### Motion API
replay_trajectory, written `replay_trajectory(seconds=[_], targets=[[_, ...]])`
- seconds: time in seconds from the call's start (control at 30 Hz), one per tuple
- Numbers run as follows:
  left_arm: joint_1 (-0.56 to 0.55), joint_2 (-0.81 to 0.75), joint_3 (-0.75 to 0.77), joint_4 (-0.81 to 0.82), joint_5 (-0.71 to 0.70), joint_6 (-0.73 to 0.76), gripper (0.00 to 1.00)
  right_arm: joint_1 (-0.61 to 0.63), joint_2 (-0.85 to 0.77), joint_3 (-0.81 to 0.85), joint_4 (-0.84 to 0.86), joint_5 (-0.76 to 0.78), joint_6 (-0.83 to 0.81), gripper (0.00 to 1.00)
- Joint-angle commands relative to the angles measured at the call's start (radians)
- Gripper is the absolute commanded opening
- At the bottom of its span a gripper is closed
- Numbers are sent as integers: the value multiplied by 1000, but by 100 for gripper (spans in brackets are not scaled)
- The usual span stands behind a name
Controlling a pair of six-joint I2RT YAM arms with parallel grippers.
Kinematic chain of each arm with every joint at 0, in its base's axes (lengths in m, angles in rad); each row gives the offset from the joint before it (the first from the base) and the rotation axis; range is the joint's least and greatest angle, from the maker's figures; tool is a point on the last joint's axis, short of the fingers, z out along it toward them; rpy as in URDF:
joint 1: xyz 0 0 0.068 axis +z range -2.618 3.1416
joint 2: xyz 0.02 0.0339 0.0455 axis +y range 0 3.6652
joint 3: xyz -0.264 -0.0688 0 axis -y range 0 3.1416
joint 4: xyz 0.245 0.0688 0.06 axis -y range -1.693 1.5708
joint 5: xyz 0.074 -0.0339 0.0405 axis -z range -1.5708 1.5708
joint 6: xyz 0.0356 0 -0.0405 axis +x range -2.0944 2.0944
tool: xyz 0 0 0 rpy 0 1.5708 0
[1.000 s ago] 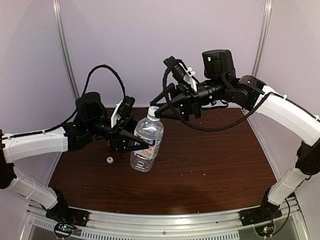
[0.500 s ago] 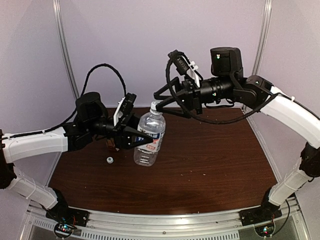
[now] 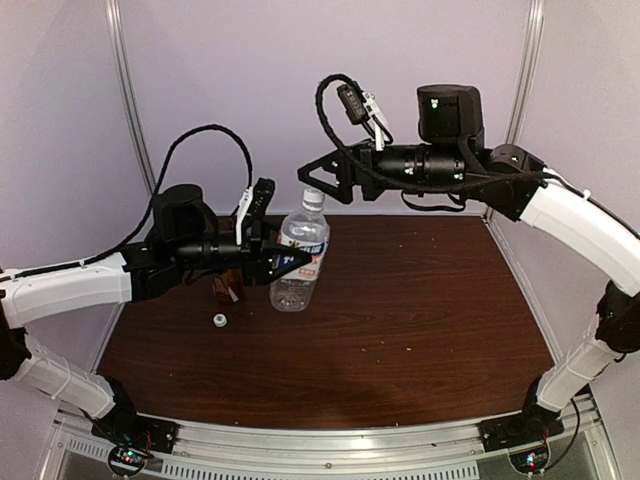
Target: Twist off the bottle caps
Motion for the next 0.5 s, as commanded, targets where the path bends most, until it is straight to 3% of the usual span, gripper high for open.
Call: replay_trajectory(seconds=[0.0,0.13,0.47], targets=[[-4,-35,29,5,-110,10,34,8,39,37,-37,142,68,79],[-4,-42,25,6,-140,11,34,9,61,45,-47,137,80,78],[-4,-47,21,-5,-168,19,34,16,82,52,-48,94,83,58]])
